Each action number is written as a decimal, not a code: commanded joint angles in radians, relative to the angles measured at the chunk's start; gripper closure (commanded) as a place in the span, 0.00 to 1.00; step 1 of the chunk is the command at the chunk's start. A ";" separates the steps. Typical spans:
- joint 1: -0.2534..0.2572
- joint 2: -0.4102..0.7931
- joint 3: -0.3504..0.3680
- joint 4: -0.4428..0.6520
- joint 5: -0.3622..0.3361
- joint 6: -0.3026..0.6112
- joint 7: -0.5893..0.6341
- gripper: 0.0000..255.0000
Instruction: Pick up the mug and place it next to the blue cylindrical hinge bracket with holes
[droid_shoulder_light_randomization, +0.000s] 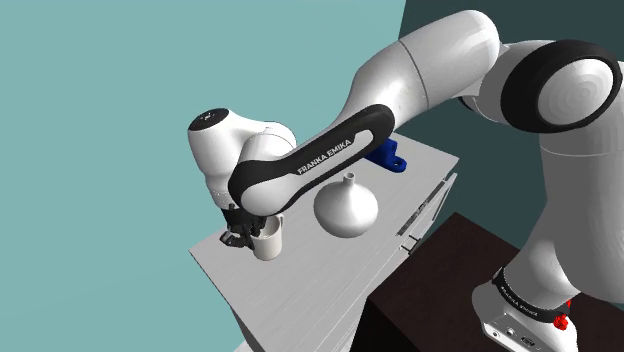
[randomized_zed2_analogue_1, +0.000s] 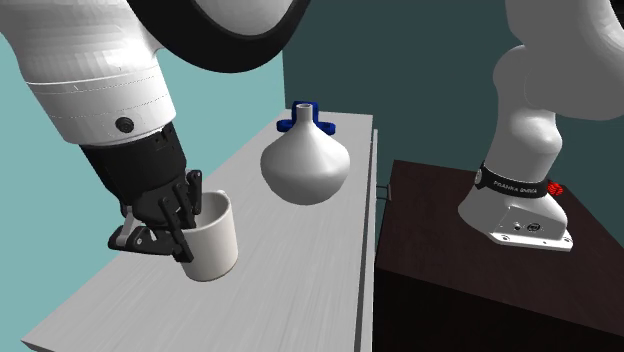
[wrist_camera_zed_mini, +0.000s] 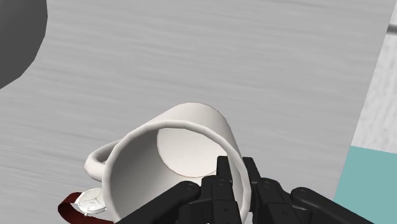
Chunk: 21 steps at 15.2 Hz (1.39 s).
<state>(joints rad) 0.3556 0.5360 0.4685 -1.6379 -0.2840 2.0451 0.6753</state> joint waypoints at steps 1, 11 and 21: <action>0.000 0.000 0.000 0.000 0.000 0.000 0.000 1.00; -0.006 -0.039 0.013 0.038 0.022 -0.073 -0.015 1.00; -0.007 -0.081 0.025 0.115 0.047 -0.186 -0.032 1.00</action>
<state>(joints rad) 0.3474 0.4568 0.4930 -1.5365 -0.2387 1.8732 0.6448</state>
